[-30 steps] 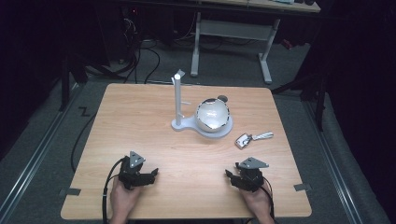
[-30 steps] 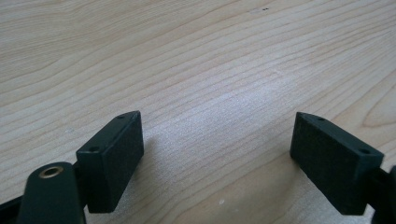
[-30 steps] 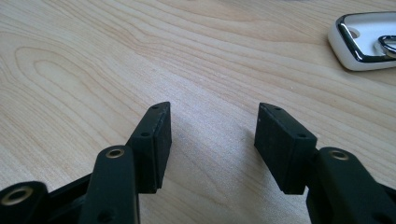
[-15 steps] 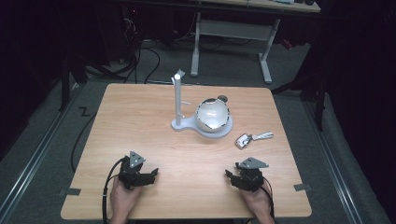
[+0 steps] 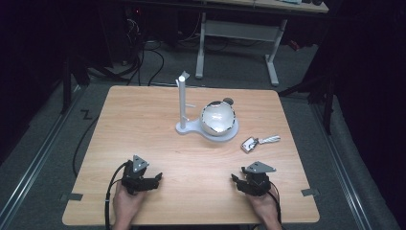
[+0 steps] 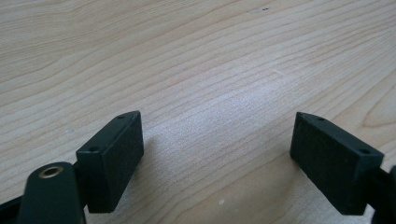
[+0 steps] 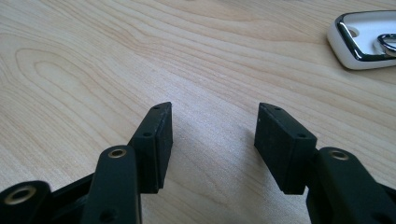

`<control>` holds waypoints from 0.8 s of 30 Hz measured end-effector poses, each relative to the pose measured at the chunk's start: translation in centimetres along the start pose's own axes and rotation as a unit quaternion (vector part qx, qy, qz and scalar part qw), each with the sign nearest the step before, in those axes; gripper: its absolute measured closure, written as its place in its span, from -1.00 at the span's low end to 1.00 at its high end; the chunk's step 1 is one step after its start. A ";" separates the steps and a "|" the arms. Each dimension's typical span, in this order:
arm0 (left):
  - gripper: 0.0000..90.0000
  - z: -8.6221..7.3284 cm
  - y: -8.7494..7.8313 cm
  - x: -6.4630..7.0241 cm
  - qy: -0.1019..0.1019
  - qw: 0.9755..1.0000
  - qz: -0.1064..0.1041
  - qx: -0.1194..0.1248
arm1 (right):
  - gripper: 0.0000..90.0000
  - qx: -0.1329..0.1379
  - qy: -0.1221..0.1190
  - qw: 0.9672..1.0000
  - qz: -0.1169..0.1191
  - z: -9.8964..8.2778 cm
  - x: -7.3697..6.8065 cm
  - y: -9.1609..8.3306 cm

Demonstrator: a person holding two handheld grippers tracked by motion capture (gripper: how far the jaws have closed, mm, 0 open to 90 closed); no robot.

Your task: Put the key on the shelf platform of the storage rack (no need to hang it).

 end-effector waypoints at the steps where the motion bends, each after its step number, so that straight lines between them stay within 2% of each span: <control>1: -0.61 0.0 0.0 0.0 0.000 1.000 0.000 0.000 | 0.08 0.000 0.002 1.000 -0.001 0.0 0.0 0.0; 10: -0.61 0.0 0.0 0.0 0.000 1.000 0.000 0.000 | 0.11 -0.001 0.018 1.000 -0.005 0.1 0.6 -0.4; 24: -0.61 0.0 0.0 0.0 0.000 1.000 0.000 0.000 | 0.16 0.007 0.037 0.999 -0.024 1.3 2.6 -1.2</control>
Point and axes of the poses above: each handheld gripper's, and its own axes: y roughly forward along the jaws, z roughly out of its top, x roughly to its right, the point moved 6 cm from there along y, roughly forward along the jaws, and after that the axes turned 3 degrees about y, right-handed, at the moved point
